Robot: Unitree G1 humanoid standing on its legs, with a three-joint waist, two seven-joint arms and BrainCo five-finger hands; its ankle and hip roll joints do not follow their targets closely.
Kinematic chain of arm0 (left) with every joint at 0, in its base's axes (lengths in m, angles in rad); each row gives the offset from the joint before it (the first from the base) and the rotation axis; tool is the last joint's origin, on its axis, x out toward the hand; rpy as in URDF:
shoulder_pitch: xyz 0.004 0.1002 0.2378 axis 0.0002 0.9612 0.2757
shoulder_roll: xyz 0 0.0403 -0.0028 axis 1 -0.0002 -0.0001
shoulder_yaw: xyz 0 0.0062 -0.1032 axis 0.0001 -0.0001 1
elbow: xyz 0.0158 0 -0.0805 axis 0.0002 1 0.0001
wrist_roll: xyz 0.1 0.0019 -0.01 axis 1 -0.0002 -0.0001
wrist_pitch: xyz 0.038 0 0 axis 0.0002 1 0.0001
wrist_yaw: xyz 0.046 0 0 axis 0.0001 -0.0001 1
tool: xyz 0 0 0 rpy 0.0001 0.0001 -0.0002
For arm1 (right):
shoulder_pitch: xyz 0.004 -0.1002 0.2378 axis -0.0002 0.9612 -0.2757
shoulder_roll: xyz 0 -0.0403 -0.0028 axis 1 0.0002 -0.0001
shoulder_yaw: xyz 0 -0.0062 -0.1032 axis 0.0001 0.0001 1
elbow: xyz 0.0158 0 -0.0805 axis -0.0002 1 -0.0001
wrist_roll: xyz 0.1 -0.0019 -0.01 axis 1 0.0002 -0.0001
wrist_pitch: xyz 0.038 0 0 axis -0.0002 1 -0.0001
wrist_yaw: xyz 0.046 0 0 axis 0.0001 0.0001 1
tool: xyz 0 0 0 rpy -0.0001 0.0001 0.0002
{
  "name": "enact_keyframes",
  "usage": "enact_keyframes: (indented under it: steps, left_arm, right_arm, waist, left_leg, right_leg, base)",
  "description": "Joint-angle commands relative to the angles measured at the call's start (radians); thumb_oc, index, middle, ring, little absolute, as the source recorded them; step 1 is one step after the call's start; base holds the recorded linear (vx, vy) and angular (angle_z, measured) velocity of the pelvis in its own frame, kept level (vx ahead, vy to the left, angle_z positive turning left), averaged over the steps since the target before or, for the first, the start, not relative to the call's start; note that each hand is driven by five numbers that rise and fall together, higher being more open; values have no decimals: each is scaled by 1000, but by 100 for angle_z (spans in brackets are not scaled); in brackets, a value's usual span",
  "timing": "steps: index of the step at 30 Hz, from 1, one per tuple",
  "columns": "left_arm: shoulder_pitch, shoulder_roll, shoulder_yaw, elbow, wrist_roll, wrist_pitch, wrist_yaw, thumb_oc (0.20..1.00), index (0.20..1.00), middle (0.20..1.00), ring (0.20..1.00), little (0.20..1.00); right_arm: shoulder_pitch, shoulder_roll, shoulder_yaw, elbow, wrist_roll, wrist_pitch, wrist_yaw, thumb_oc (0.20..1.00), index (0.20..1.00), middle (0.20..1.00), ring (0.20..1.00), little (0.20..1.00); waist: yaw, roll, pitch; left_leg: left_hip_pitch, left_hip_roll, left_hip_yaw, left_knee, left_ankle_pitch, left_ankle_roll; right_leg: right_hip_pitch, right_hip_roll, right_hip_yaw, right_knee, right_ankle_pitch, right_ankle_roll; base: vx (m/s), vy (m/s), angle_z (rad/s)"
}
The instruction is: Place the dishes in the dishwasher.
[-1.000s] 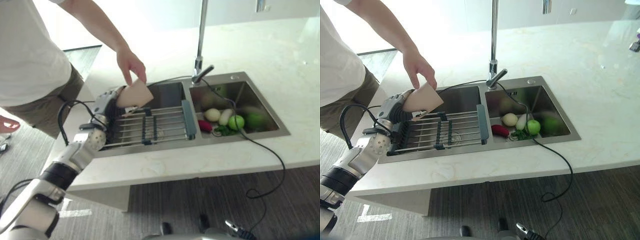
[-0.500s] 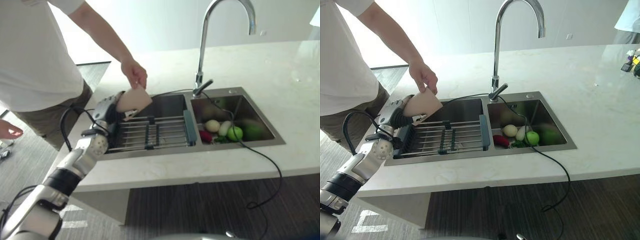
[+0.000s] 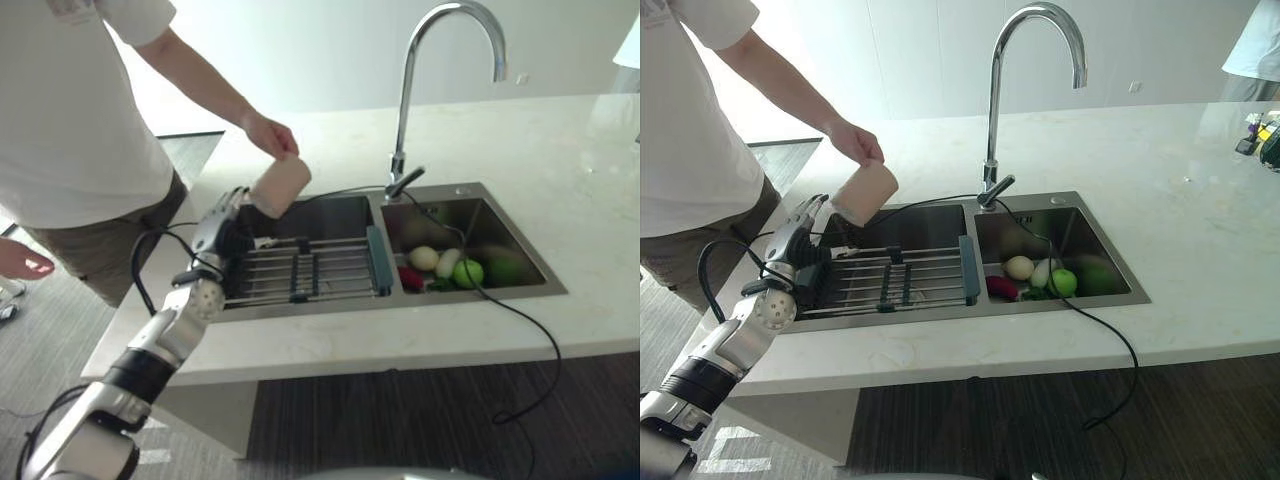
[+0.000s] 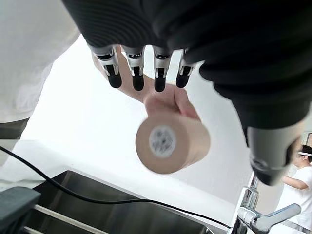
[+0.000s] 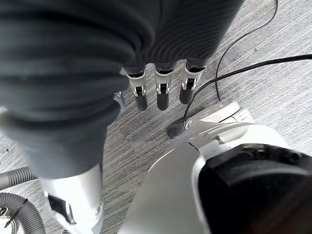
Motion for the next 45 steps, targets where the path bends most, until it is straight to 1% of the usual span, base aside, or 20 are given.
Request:
enact_keyframes:
  steps: [1, 5, 8, 13, 16, 20, 21, 23, 24, 26, 27, 29, 30, 34, 35, 38, 42, 45]
  left_arm:
    - [-86, 19, 79, -32, -21, -31, 60, 1000, 1000, 1000, 1000, 1000]
    - [-68, 11, 103, -60, -28, -44, 100, 1000, 1000, 1000, 1000, 1000]
    - [-55, 1, 121, -81, -38, -53, 111, 1000, 1000, 1000, 1000, 1000]
    - [-14, -24, 143, -115, -33, -73, 63, 1000, 1000, 1000, 1000, 1000]
    - [9, -40, 142, -119, -37, -93, 75, 1000, 1000, 1000, 1000, 1000]
    - [24, -53, 154, -116, -117, -160, 111, 1000, 1000, 1000, 1000, 1000]
    - [37, -70, 174, -126, -194, -205, 107, 1000, 1000, 1000, 1000, 1000]
    - [56, -94, 198, -139, -201, -210, 105, 1000, 1000, 1000, 1000, 1000]
    - [68, -100, 213, -145, -184, -188, 86, 1000, 1000, 1000, 1000, 1000]
    - [79, -96, 214, -136, -157, -170, 42, 1000, 1000, 1000, 1000, 1000]
    - [83, -88, 200, -129, -124, -148, -1, 1000, 1000, 1000, 1000, 1000]
    - [76, -75, 181, -114, -102, -141, -15, 1000, 1000, 1000, 1000, 1000]
    - [65, -61, 160, -98, -96, -124, -41, 1000, 1000, 1000, 1000, 1000]
    - [46, -29, 129, -68, -87, -110, -87, 1000, 1000, 1000, 1000, 1000]
    - [29, -13, 108, -56, -91, -101, -119, 1000, 1000, 1000, 1000, 1000]
    - [10, 1, 85, -49, -117, -83, -159, 1000, 1000, 1000, 1000, 1000]
    - [-18, 26, 63, -36, -109, -74, -187, 1000, 1000, 1000, 1000, 1000]
    - [-39, 74, 48, -33, -91, -79, -244, 1000, 1000, 1000, 1000, 1000]
  right_arm:
    - [-38, 0, -27, 55, -27, 1, 7, 1000, 1000, 1000, 1000, 1000]
    - [-35, 1, -32, 65, -38, -2, 11, 1000, 1000, 1000, 1000, 1000]
    - [-36, 3, -33, 67, -39, -2, 11, 1000, 1000, 1000, 1000, 1000]
    - [-38, 5, -32, 63, -41, -2, 14, 1000, 1000, 1000, 1000, 1000]
    - [-45, 7, -29, 58, -37, 2, 12, 1000, 1000, 1000, 1000, 1000]
    - [-49, 8, -22, 57, -33, 6, 9, 1000, 1000, 1000, 1000, 1000]
    - [-48, 9, -22, 55, -34, 8, 7, 1000, 1000, 1000, 1000, 1000]
    - [-47, 7, -26, 57, -40, 9, 8, 1000, 1000, 1000, 1000, 1000]
    - [-47, 7, -32, 59, -46, 11, 8, 1000, 1000, 1000, 1000, 1000]
    - [-46, 5, -35, 61, -48, 8, 10, 1000, 1000, 1000, 1000, 1000]
    - [-50, 2, -37, 63, -44, 6, 14, 1000, 1000, 1000, 1000, 1000]
    - [-53, -4, -33, 58, -39, 11, 16, 1000, 1000, 1000, 1000, 1000]
    - [-57, -9, -28, 53, -36, 17, 18, 1000, 1000, 1000, 1000, 1000]
    - [-57, -15, -25, 47, -43, 24, 23, 1000, 1000, 1000, 1000, 1000]
    - [-55, -17, -21, 49, -45, 27, 24, 1000, 1000, 1000, 1000, 1000]
    - [-53, -23, -19, 50, -45, 31, 26, 1000, 1000, 1000, 1000, 1000]
    - [-49, -30, -19, 54, -50, 32, 31, 1000, 1000, 1000, 1000, 1000]
    - [-36, -40, -26, 59, -54, 25, 38, 1000, 1000, 1000, 1000, 1000]
  waist:
    - [8, -6, 18]
    - [14, -8, 17]
    - [21, -10, 15]
    - [30, -13, 18]
    - [36, -13, 20]
    - [40, -13, 19]
    - [42, -14, 20]
    - [46, -14, 22]
    - [48, -15, 22]
    - [50, -17, 22]
    - [51, -17, 22]
    - [50, -15, 22]
    - [47, -12, 22]
    - [38, -6, 25]
    - [33, -2, 27]
    - [27, 3, 32]
    - [17, 11, 41]
    - [7, 21, 51]
  left_leg:
    - [53, -10, 3, 12, -94, 3]
    - [52, -10, 0, 12, -93, 2]
    - [52, -10, -4, 12, -93, 2]
    - [51, -10, -11, 12, -92, 2]
    - [50, -11, -15, 12, -93, 2]
    - [50, -12, -17, 12, -93, 2]
    - [50, -12, -17, 12, -93, 2]
    - [50, -11, -21, 12, -92, 2]
    - [51, -11, -24, 12, -91, 1]
    - [51, -10, -26, 12, -89, 0]
    - [52, -10, -26, 12, -89, 0]
    - [52, -11, -25, 12, -89, 1]
    - [52, -10, -23, 12, -89, 2]
    - [52, -10, -16, 12, -90, 3]
    - [50, -10, -12, 12, -90, 3]
    - [46, -11, -9, 12, -89, 3]
    - [40, -11, -5, 12, -87, 2]
    - [31, -10, 1, 12, -84, -1]
  right_leg:
    - [39, -48, -60, 7, -18, 78]
    - [41, -47, -67, 7, -19, 76]
    - [44, -47, -72, 7, -21, 75]
    - [46, -45, -80, 7, -22, 71]
    - [48, -45, -84, 7, -24, 69]
    - [49, -45, -87, 7, -26, 67]
    - [49, -45, -89, 7, -26, 66]
    - [52, -44, -92, 7, -28, 64]
    - [53, -43, -94, 7, -29, 62]
    - [55, -42, -95, 7, -28, 61]
    - [56, -41, -96, 7, -26, 61]
    - [55, -40, -95, 7, -27, 61]
    - [54, -40, -93, 7, -26, 62]
    - [50, -41, -87, 7, -23, 66]
    - [46, -41, -83, 7, -22, 70]
    - [39, -44, -80, 7, -19, 74]
    - [29, -47, -74, 7, -14, 79]
    - [16, -49, -65, 7, -10, 84]
  base:
    - [0, 0, 0]
    - [0, 0, 0]
    - [0, 0, 0]
    - [0, -3, 11]
    - [1, 0, 2]
    - [0, 0, 0]
    - [0, 0, 0]
    - [0, 0, 0]
    - [0, 0, 0]
    - [-2, -6, 6]
    - [7, -6, 11]
    - [15, -2, 10]
    - [20, 3, 5]
    - [11, -1, 0]
    - [36, -6, -1]
    - [27, -13, -4]
    - [12, -18, -12]
    - [10, -19, -3]
